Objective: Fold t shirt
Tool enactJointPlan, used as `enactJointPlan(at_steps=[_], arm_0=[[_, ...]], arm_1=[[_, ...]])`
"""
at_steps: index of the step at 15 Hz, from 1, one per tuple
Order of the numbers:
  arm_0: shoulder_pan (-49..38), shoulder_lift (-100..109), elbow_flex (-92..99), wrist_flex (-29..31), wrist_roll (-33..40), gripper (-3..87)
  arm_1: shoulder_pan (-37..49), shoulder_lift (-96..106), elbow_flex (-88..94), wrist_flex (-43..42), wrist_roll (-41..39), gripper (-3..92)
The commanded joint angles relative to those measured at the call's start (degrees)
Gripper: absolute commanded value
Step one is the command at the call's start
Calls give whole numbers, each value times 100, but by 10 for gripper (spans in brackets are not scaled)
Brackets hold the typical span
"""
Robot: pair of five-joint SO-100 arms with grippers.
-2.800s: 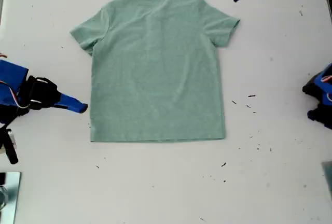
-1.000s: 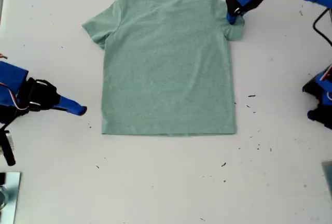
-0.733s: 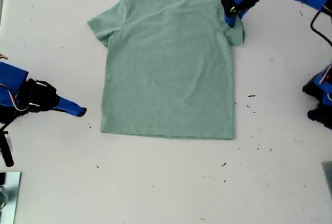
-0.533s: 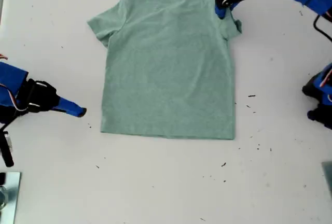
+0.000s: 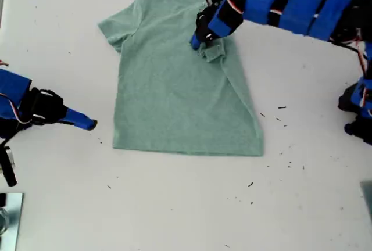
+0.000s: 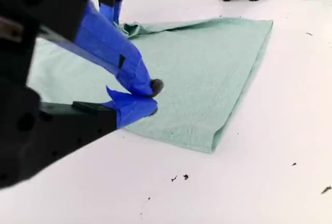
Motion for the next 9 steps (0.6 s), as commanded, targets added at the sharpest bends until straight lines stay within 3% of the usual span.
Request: enactJointPlan(at_steps=[1, 3, 6, 7, 8, 9], arm_0=[[-26, 18, 18, -35, -70, -2], [-35, 18, 18, -35, -70, -2], [-44, 18, 18, -35, -79, 28], [-62, 18, 18, -35, -79, 70], [-88, 18, 18, -35, -79, -1], [-123, 18, 18, -44, -79, -1]], arm_1=[[9, 360, -325, 70, 44, 272], [-44, 1600, -299, 817, -9, 238], [149, 4087, 1143, 2101, -44, 208], [149, 4790, 2039, 2268, -132, 192], [26, 5405, 3208, 2136, -53, 198], [-53, 5950, 4474, 1872, 360, 161]])
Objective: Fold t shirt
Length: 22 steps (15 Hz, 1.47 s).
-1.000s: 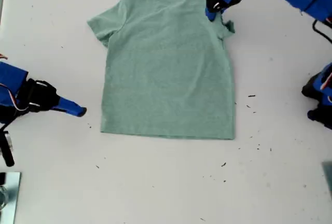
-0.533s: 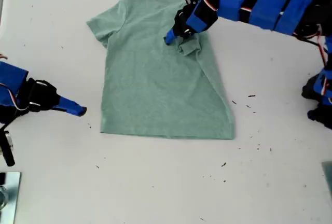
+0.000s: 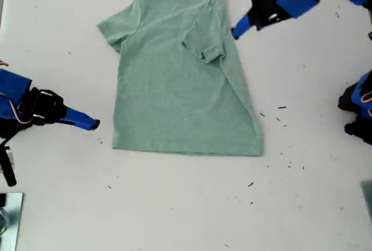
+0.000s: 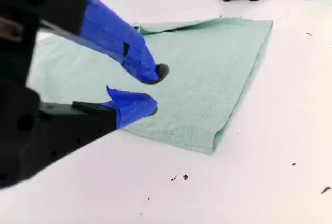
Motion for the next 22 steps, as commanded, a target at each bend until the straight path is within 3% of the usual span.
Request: enactJointPlan(at_steps=[1, 3, 5, 10, 12, 14, 16, 18, 20, 22], arm_0=[[-149, 18, 18, -44, -97, 31], [-211, 18, 18, -44, -123, -1], [-202, 18, 44, -79, -123, -1], [-352, -18, -167, -193, -149, -2], [-483, -1415, -1556, -378, -202, -3], [-1248, -4148, -4315, 984, 308, -3], [-2487, -5959, -6618, 2355, 1564, -3], [-3612, -6495, -7813, 2892, 2558, -3], [-4553, -6609, -8068, 3006, 3261, -3], [-5273, -6864, -8016, 2988, 3823, -3]], arm_1=[[-237, 1538, 2769, -694, 668, 100], [-299, 2549, 5757, -2065, 1125, 23], [-264, 3006, 7409, -2892, 1266, 23], [-325, 3577, 7778, -2971, 1406, 23], [-334, 3577, 7796, -2988, 1424, 23], [-360, 3639, 7822, -3006, 1433, 23], [-387, 4456, 8139, -2821, 1600, 23], [-396, 6662, 8789, -2065, 1837, 23], [-536, 8824, 9281, -1125, 2030, 23], [-571, 8798, 9290, -1099, 2109, 23]])
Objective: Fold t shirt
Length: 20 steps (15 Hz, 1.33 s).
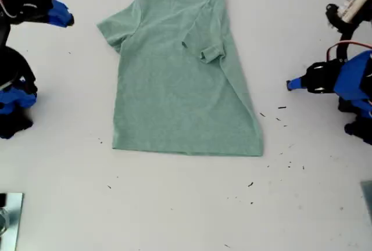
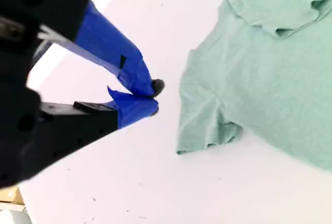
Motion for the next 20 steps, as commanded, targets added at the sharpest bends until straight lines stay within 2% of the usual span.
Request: enactJointPlan(at_steps=[1, 3, 5, 7, 10, 16, 18, 19, 20], arm_0=[[-791, -431, -316, -18, 677, 22], [-967, -1266, -756, -9, 1063, 268], [-1107, -2118, -1143, -132, 1336, 282], [-1327, -2733, -800, -686, 1538, 286], [-1477, -3630, -220, -1740, 1573, 274], [-1617, -6012, -316, -3032, 1626, 244], [-1529, -6645, -527, -3182, 1652, 110], [-1441, -6671, -554, -3252, 1652, 10], [-1318, -6425, -562, -3182, 1608, -2]], arm_1=[[-9, 299, 264, 70, 70, 23], [-9, 299, 272, 70, 70, 23], [0, 308, 272, 70, 62, 23], [9, 325, 272, 70, 44, 23], [-18, 334, 281, 70, 18, 23], [-70, 334, 272, 70, 0, 23], [-79, 343, 272, 70, 9, 23], [-79, 343, 272, 70, 9, 23], [-62, 343, 272, 62, 0, 23]])
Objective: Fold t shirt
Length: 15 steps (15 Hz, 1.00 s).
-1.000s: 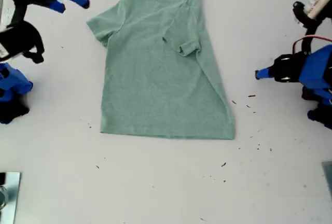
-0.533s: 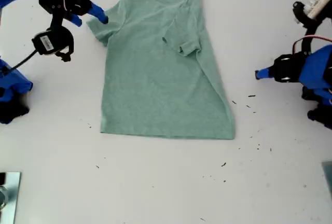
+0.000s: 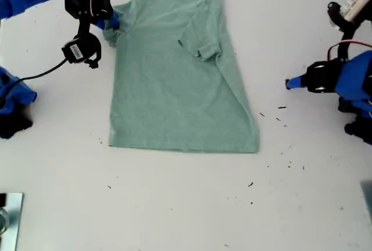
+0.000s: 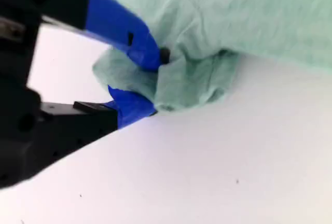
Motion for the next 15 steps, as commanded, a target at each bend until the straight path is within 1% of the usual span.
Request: enactJointPlan(at_steps=[1, 3, 5, 7, 8, 11, 13, 14, 15], arm_0=[[308, 721, 70, 123, -88, -2], [527, 1819, -299, 650, -193, -3], [721, 2109, -888, 940, -70, -3], [1336, 2057, -1670, 940, -53, -3], [1617, 1811, -2136, 932, -158, -3], [2364, 316, -3604, 773, -229, -3], [2628, -712, -4342, 571, -229, -3], [2540, -1239, -4649, 536, -220, 12], [2417, -1670, -4808, 387, -132, 179]], arm_1=[[-26, 79, 281, 0, -26, 23], [-26, 79, 281, 0, -18, 23], [-18, 79, 281, 0, -18, 23], [-18, 79, 281, 0, -18, 23], [-18, 79, 281, 0, -18, 23], [-18, 79, 281, 0, -18, 23], [-26, 79, 281, 0, -9, 23], [-26, 79, 281, 0, -9, 23], [-26, 79, 281, 0, -9, 23]])
